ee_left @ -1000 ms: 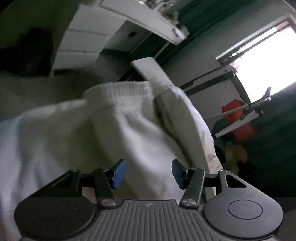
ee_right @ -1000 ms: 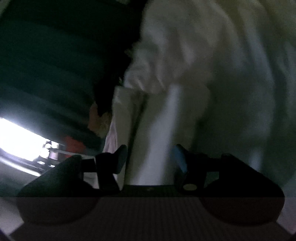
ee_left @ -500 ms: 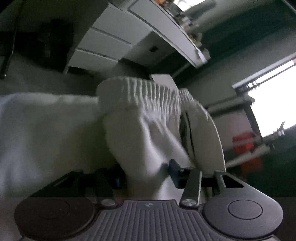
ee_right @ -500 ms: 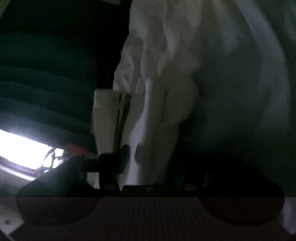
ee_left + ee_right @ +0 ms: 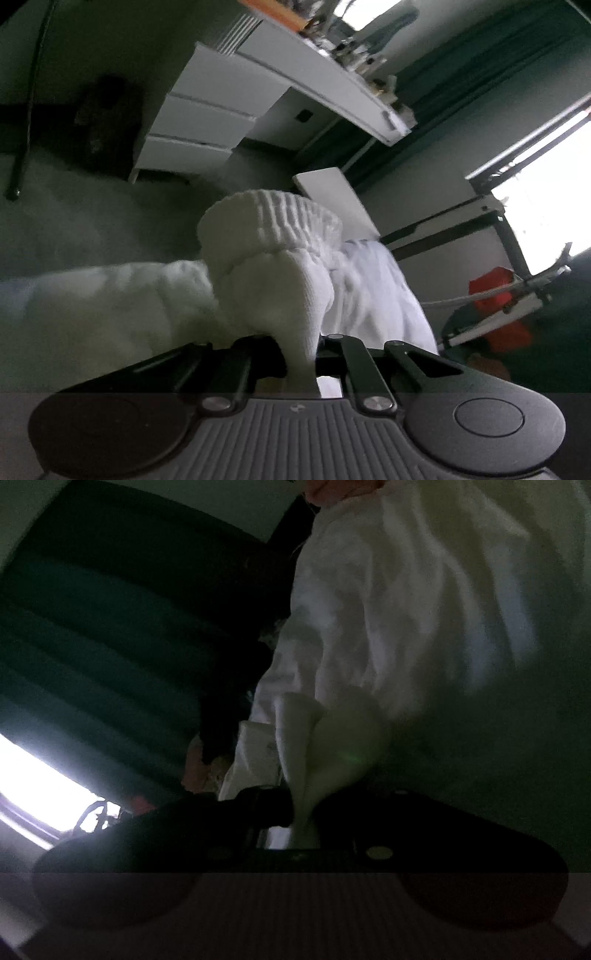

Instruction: Fold clothes

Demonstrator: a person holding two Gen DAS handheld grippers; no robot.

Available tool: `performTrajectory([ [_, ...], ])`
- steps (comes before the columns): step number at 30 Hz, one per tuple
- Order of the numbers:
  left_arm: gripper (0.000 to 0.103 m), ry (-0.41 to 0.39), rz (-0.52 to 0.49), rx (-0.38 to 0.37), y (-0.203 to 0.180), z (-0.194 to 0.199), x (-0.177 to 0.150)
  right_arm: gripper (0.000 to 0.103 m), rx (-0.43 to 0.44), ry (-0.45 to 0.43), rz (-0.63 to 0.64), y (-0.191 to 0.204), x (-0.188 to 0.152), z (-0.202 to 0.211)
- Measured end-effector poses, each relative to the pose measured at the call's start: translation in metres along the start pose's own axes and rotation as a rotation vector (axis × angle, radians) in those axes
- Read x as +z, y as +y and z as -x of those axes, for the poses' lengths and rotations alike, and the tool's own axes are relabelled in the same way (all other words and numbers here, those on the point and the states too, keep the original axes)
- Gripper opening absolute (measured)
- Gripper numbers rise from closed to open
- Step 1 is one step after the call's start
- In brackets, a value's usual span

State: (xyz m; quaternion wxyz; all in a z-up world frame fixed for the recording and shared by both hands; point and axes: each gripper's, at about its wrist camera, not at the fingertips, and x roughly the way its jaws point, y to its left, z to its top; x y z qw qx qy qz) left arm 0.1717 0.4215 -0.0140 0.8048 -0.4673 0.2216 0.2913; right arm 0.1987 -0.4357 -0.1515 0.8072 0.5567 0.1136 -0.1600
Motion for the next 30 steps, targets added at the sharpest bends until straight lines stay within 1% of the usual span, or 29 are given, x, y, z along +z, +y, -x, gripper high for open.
performTrajectory([
  [2,0.008,0.003,-0.012,0.006,0.004,0.023,0.002,0.012,-0.011,0.013,-0.015,-0.004,0.007,0.015],
  [4,0.008,0.033,-0.009,0.009,0.015,0.042,0.004,0.012,-0.032,0.022,-0.019,-0.01,0.015,0.033],
  [7,0.009,0.083,-0.046,0.015,0.036,0.062,-0.001,0.012,-0.077,0.018,0.068,-0.014,0.025,0.061],
  [8,0.009,0.094,-0.063,0.022,0.042,0.067,-0.005,0.012,-0.075,0.022,0.051,-0.02,0.027,0.069],
  [11,0.009,0.129,-0.093,0.041,0.06,0.069,-0.018,0.012,-0.085,0.032,0.031,-0.037,0.03,0.086],
  [14,0.01,0.139,-0.123,0.065,0.074,0.064,-0.028,0.012,-0.098,0.066,0.012,-0.055,0.03,0.089],
  [19,0.02,0.139,-0.11,0.049,0.094,0.06,-0.034,0.016,-0.025,0.169,-0.073,-0.077,0.034,0.076],
  [21,0.031,0.137,-0.149,0.061,0.095,0.062,-0.036,0.023,-0.016,0.206,-0.108,-0.084,0.032,0.074],
  [23,0.037,0.125,-0.196,0.086,0.093,0.068,-0.039,0.05,-0.022,0.24,-0.13,-0.088,0.027,0.073],
  [25,0.043,0.104,-0.254,0.117,0.09,0.075,-0.042,0.059,-0.003,0.277,-0.136,-0.09,0.021,0.068],
  [26,0.048,0.083,-0.3,0.139,0.086,0.081,-0.044,0.06,0.01,0.297,-0.13,-0.089,0.018,0.064],
  [27,0.05,0.064,-0.345,0.151,0.083,0.088,-0.046,0.06,0.017,0.314,-0.114,-0.087,0.015,0.059],
  [28,0.05,0.047,-0.386,0.16,0.08,0.094,-0.049,0.06,0.025,0.317,-0.097,-0.085,0.015,0.057],
  [30,0.052,0.022,-0.439,0.15,0.074,0.109,-0.053,0.06,0.048,0.296,-0.079,-0.082,0.014,0.054],
])
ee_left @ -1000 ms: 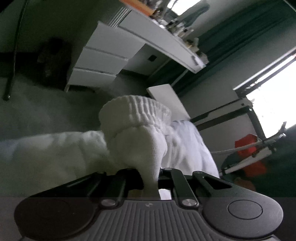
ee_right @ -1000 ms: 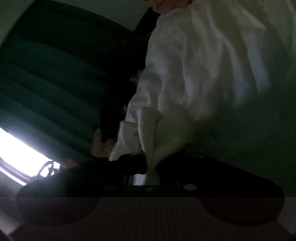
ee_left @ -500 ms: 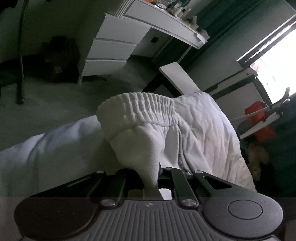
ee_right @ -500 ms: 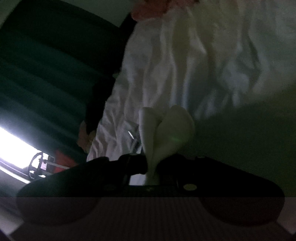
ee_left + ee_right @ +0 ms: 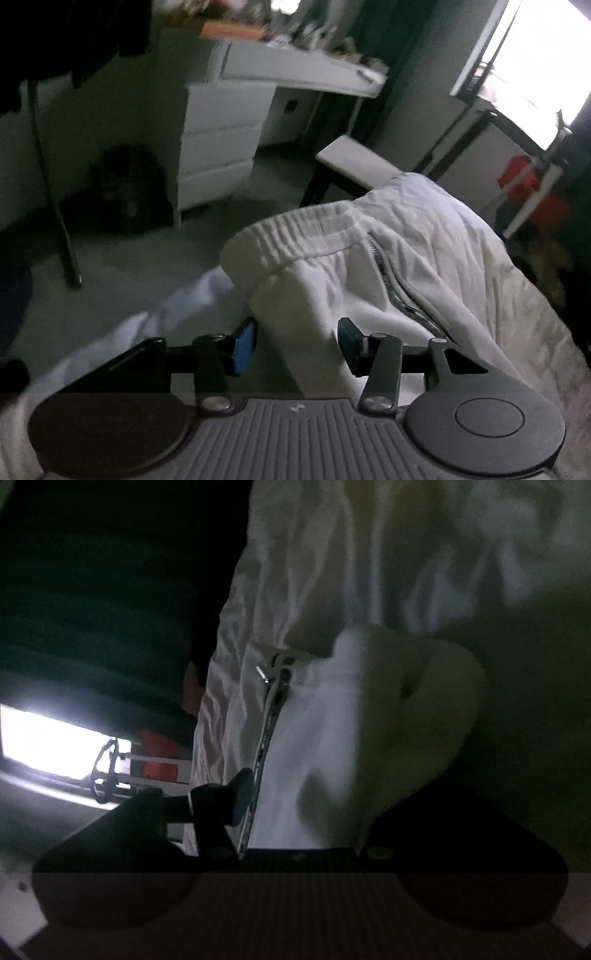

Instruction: Fold clothes

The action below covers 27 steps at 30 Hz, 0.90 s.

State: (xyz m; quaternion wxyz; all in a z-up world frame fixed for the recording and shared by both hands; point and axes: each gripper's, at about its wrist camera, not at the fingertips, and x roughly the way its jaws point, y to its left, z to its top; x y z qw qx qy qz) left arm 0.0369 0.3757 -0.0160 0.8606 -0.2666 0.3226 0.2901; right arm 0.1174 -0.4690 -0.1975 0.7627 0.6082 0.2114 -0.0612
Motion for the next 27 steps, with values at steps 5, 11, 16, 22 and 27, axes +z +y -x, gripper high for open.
performTrajectory([
  [5,0.053,-0.106,-0.121,-0.026,-0.034,0.035,-0.011,0.061,0.189,-0.1,-0.019,0.005,0.003,0.01],
  [11,0.053,-0.116,-0.293,-0.152,-0.121,0.043,-0.061,0.06,0.117,-0.074,0.003,0.009,-0.007,-0.004],
  [16,0.053,-0.016,-0.403,-0.331,-0.2,0.04,-0.125,0.061,0.124,-0.061,0.009,0.014,-0.016,-0.012],
  [22,0.054,0.023,-0.518,-0.384,-0.249,0.013,-0.185,0.061,0.208,-0.108,0.069,0.027,-0.022,-0.006],
  [27,0.054,0.041,-0.584,-0.349,-0.251,-0.012,-0.213,0.06,0.116,-0.1,0.018,0.016,-0.02,-0.009],
])
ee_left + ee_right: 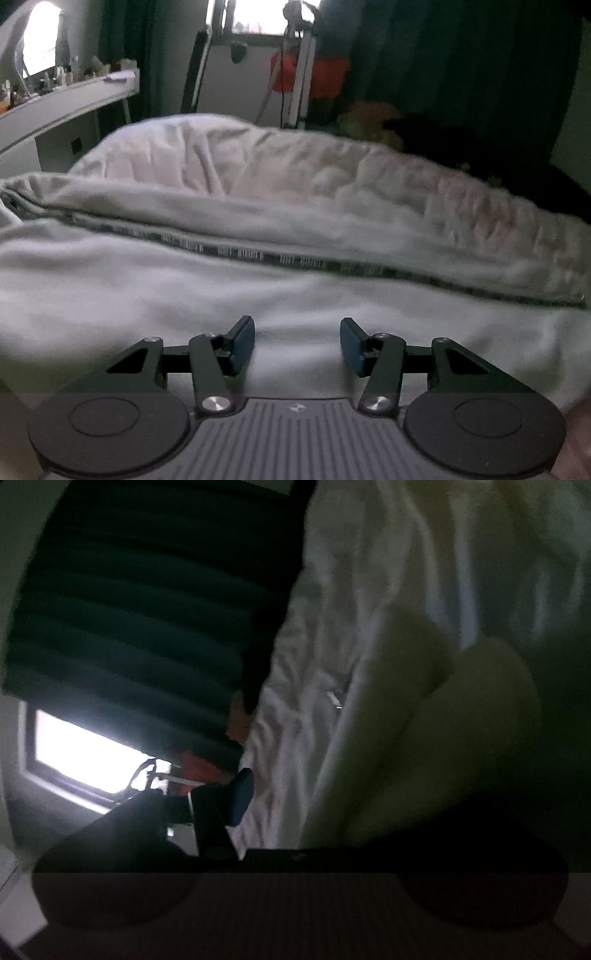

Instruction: Fold clothes

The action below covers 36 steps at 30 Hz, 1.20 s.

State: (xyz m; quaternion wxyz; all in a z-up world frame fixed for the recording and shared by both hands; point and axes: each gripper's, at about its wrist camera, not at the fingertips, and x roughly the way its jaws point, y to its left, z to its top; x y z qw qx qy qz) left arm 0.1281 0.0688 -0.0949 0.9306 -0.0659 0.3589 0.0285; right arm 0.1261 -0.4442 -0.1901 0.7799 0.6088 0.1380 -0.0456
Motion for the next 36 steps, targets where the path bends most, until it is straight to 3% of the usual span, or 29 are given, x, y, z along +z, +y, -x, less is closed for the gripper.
performTrajectory([
  [3,0.054,-0.001,-0.036,0.014,-0.003,0.0,-0.006,0.06,0.047,-0.039,-0.099,0.004,0.003,0.0],
  [5,0.054,0.001,-0.087,0.023,-0.007,0.004,-0.009,0.06,0.078,-0.053,-0.081,0.015,0.001,0.004],
  [9,0.055,-0.006,-0.164,0.048,-0.019,0.002,-0.02,0.06,-0.013,-0.044,0.056,0.025,-0.005,0.003],
  [12,0.057,-0.011,-0.166,0.049,-0.021,0.0,-0.022,0.059,-0.09,-0.011,0.054,0.014,-0.006,-0.007],
  [13,0.058,-0.01,-0.164,0.047,-0.021,0.0,-0.021,0.053,-0.118,0.002,0.049,0.01,-0.006,-0.008],
  [14,0.058,-0.009,-0.161,0.044,-0.021,0.0,-0.021,0.038,-0.151,0.013,0.05,0.008,-0.006,-0.006],
  [16,0.06,-0.004,-0.151,0.035,-0.019,-0.001,-0.019,0.019,-0.202,0.021,0.063,0.006,-0.004,-0.003],
  [21,0.063,0.031,-0.145,0.003,-0.014,-0.004,-0.012,0.012,-0.252,-0.017,0.152,0.025,-0.01,0.003],
  [25,0.069,0.057,-0.126,-0.043,-0.006,-0.006,-0.006,0.012,-0.276,-0.106,0.379,0.065,-0.032,0.013],
  [28,0.069,0.067,-0.126,-0.077,-0.002,-0.004,-0.003,0.011,-0.268,-0.191,0.622,0.113,-0.05,0.016],
  [32,0.068,0.046,-0.052,-0.106,0.015,0.005,0.008,0.011,-0.18,-0.287,0.959,0.174,-0.115,0.026],
  [36,0.068,-0.018,0.059,-0.115,0.045,0.024,0.024,0.01,-0.038,-0.298,1.307,0.205,-0.213,0.036],
])
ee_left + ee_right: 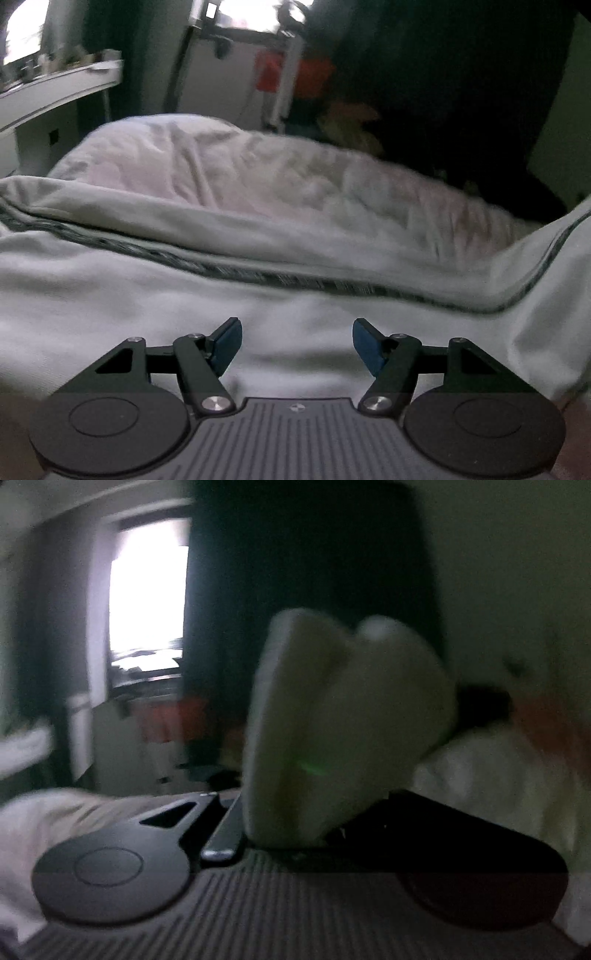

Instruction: Fold clothes

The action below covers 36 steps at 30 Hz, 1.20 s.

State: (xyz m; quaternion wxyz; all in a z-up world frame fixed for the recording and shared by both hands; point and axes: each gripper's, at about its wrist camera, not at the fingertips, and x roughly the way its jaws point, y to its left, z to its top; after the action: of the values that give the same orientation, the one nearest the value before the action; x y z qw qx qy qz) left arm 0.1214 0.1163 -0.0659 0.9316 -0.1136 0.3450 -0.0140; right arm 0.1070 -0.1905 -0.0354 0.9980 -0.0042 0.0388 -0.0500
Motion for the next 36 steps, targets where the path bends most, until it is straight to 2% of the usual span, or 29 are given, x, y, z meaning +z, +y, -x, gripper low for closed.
performTrajectory([
  [2,0.069,-0.027,0.053,0.004,0.015,0.01,0.008,0.01,0.069,-0.016,0.174,0.051,-0.009,0.011],
  [4,0.068,-0.032,0.106,0.006,0.028,0.016,0.012,0.01,0.16,0.011,0.336,0.1,-0.032,0.024],
  [7,0.068,-0.024,0.179,0.007,0.046,0.021,0.017,0.01,0.274,0.147,0.488,0.149,-0.081,0.028],
  [10,0.068,-0.011,0.19,0.009,0.052,0.021,0.016,0.01,0.318,0.268,0.645,0.179,-0.127,0.031],
  [12,0.068,-0.008,0.192,0.003,0.053,0.021,0.014,0.01,0.301,0.24,0.696,0.185,-0.136,0.038],
  [15,0.068,-0.01,0.203,-0.011,0.055,0.021,0.012,0.011,0.299,0.224,0.64,0.178,-0.123,0.036],
  [17,0.069,-0.016,0.212,-0.022,0.056,0.022,0.011,0.011,0.296,0.169,0.638,0.184,-0.118,0.041],
  [20,0.069,-0.015,0.224,-0.04,0.057,0.018,0.011,0.01,0.347,0.104,0.657,0.196,-0.115,0.052],
  [26,0.069,0.037,0.224,-0.086,0.053,0.0,0.005,0.011,0.443,0.165,0.639,0.197,-0.117,0.051],
  [30,0.069,0.059,0.226,-0.129,0.05,-0.011,0.004,0.015,0.504,0.261,0.568,0.187,-0.102,0.043],
  [33,0.069,0.066,0.211,-0.154,0.046,-0.019,0.007,0.034,0.591,0.357,0.479,0.179,-0.088,0.038],
  [34,0.069,0.068,0.205,-0.161,0.045,-0.022,0.009,0.044,0.63,0.399,0.433,0.172,-0.082,0.039],
  [35,0.07,0.07,0.199,-0.167,0.044,-0.025,0.01,0.062,0.67,0.445,0.383,0.165,-0.075,0.041],
  [36,0.07,0.074,0.188,-0.167,0.042,-0.03,0.012,0.071,0.711,0.496,0.329,0.157,-0.067,0.044],
])
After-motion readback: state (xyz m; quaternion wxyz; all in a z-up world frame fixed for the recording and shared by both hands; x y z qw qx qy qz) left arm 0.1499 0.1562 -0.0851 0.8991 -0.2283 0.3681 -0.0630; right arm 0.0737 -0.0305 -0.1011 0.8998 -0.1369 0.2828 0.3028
